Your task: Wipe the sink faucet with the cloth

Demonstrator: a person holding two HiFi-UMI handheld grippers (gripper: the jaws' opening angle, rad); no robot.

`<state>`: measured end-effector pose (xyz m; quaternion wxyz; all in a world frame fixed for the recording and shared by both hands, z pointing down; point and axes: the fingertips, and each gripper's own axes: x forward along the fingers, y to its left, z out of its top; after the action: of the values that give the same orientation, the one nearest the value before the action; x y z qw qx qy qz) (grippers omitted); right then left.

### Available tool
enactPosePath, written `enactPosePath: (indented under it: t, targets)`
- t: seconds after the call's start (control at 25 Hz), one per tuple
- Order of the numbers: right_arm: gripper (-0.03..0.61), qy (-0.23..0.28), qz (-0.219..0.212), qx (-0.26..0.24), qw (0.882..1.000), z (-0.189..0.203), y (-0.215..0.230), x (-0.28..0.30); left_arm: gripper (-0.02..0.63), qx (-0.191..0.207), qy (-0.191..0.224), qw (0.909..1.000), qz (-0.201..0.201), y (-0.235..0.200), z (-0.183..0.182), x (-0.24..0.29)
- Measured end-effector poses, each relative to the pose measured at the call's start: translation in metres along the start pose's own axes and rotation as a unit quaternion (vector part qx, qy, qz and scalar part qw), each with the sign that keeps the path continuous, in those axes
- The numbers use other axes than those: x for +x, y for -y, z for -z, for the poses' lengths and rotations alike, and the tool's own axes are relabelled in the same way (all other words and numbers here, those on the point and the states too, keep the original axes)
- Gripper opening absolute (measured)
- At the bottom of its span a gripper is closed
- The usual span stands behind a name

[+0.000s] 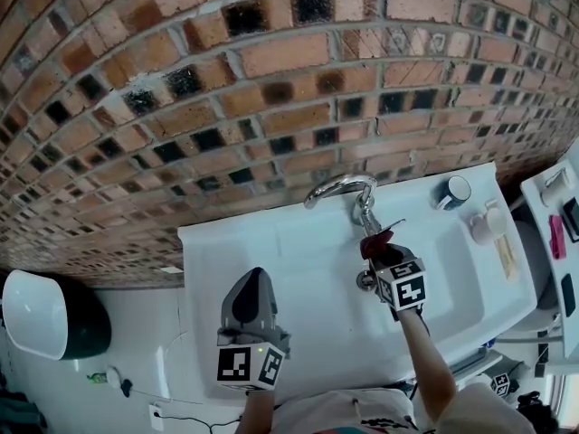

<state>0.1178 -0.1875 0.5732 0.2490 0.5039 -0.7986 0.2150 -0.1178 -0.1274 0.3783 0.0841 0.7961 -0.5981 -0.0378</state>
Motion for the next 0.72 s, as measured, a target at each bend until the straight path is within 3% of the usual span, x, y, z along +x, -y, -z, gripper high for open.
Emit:
enactPosePath:
  t: [0.2,0.48,0.56,0.72]
  targets:
    - [0.052,0.025,0.032,0.012,0.999,-0.016,0.027,-0.023,0.005,-0.003,0.001,1.0000,0.002,0.000,0.000,0.001]
    - [0.052,0.068,0.110,0.041,0.991,-0.037,0.081,-0.061,0.005,-0.007,0.003,0.9999,0.009,0.004,0.000,0.001]
    - [0.052,0.063,0.095,0.049,0.992,-0.033,0.069,-0.059,0.005,-0.008,0.004,0.9999,0.011,0.006,0.000,0.002]
    - [0.052,0.016,-0.019,0.030,0.999,-0.011,-0.009,-0.020,0.005,-0.009,0.003,0.9998,0.015,0.010,0.001,0.003]
